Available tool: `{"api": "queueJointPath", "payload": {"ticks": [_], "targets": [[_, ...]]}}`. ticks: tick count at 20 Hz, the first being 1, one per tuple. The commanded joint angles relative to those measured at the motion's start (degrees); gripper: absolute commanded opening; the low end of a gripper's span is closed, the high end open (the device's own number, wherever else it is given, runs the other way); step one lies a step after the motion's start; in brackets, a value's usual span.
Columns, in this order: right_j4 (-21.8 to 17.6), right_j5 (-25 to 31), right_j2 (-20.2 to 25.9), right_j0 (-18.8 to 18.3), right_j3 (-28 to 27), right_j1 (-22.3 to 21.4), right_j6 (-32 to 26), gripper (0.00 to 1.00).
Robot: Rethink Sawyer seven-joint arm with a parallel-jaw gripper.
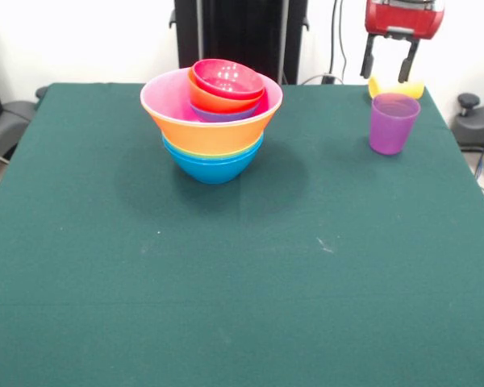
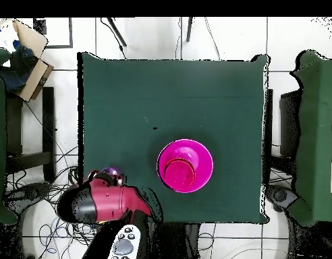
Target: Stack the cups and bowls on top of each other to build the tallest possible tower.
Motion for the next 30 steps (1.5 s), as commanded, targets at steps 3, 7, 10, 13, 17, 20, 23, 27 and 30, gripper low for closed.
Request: {"api": "queueJointPath", "payload": {"ticks": [3, 7, 10, 13, 17, 20, 23, 27, 30], "targets": [[2.2, -2.9, 3.3, -0.1, 2.6, 4.6, 11.4, 1.0], [2.3, -3.5, 3.1, 0.6, 2.5, 5.1, 11.9, 1.0], [2.5, -4.7, 3.0, 1.0, 2.2, 6.2, 12.4, 1.0], [2.6, -6.0, 2.8, 1.3, 1.6, 7.8, 12.6, 1.0], [2.8, -8.0, 2.9, 1.3, 1.1, 10.0, 12.4, 1.0], [3.1, -10.2, 3.0, 1.7, 0.7, 12.1, 12.5, 1.0], [3.7, -11.2, 3.2, 2.0, 0.4, 13.3, 12.5, 1.0], [4.2, -11.3, 3.2, 2.2, 0.5, 13.4, 12.1, 1.0], [4.0, -10.7, 3.2, 2.0, 0.8, 12.8, 11.6, 1.0]]}}
